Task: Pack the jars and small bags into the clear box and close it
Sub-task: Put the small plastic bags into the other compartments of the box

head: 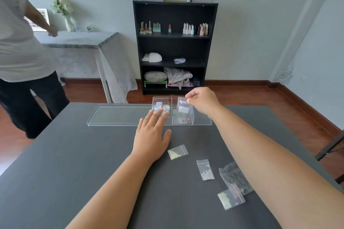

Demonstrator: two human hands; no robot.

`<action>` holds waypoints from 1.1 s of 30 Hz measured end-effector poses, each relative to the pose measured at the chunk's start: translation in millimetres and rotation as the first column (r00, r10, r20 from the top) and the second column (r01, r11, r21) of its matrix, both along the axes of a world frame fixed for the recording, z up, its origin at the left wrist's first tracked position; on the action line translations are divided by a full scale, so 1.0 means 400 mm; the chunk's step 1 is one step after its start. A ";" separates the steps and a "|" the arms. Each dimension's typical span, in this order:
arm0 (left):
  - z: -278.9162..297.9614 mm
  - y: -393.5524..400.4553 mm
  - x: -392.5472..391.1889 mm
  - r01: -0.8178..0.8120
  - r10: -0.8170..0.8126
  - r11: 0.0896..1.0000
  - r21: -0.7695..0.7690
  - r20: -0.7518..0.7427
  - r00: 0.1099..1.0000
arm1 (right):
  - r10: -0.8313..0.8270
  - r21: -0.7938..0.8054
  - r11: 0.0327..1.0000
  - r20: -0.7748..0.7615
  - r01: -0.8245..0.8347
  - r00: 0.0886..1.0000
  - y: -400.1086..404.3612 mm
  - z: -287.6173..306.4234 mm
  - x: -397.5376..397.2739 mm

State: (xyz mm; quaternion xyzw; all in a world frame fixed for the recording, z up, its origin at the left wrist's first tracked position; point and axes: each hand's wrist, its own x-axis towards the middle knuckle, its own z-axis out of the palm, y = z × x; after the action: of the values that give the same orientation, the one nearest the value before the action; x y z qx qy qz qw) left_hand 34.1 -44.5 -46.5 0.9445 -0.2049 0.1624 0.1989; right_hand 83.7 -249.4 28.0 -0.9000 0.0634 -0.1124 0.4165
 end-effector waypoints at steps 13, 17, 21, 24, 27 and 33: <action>0.003 0.007 0.002 0.014 -0.014 1.000 0.002 -0.017 1.000 | 0.068 -0.324 0.942 -0.069 -0.087 0.995 0.011 -0.037 -0.014; 0.002 0.009 0.000 0.019 -0.019 1.000 -0.008 -0.010 1.000 | 0.091 -0.247 0.966 0.042 -0.078 0.995 -0.010 -0.004 -0.093; -0.001 0.012 0.005 0.016 -0.016 1.000 -0.017 -0.013 1.000 | 0.218 -0.185 0.952 -0.142 -0.243 0.965 -0.060 0.035 -0.237; -0.004 0.012 0.007 0.013 -0.014 1.000 -0.023 -0.014 1.000 | 0.203 -0.140 0.958 -0.295 -0.252 0.934 -0.112 0.026 -0.346; 0.001 0.008 0.002 0.016 -0.015 0.999 -0.033 0.024 1.000 | 0.147 -0.190 0.954 -0.374 -0.231 0.916 -0.165 -0.006 -0.424; 0.004 -0.014 -0.044 0.161 -0.161 0.987 0.006 0.126 0.979 | 0.189 -0.206 0.914 -0.544 -0.349 0.817 -0.214 -0.038 -0.477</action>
State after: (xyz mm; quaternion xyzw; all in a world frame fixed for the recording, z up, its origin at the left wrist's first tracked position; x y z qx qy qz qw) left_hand 16.7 -50.0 -44.7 0.9123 -0.2925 0.2054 0.2001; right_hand -107.2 -334.8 12.9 -0.9486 0.0251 0.1839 0.2564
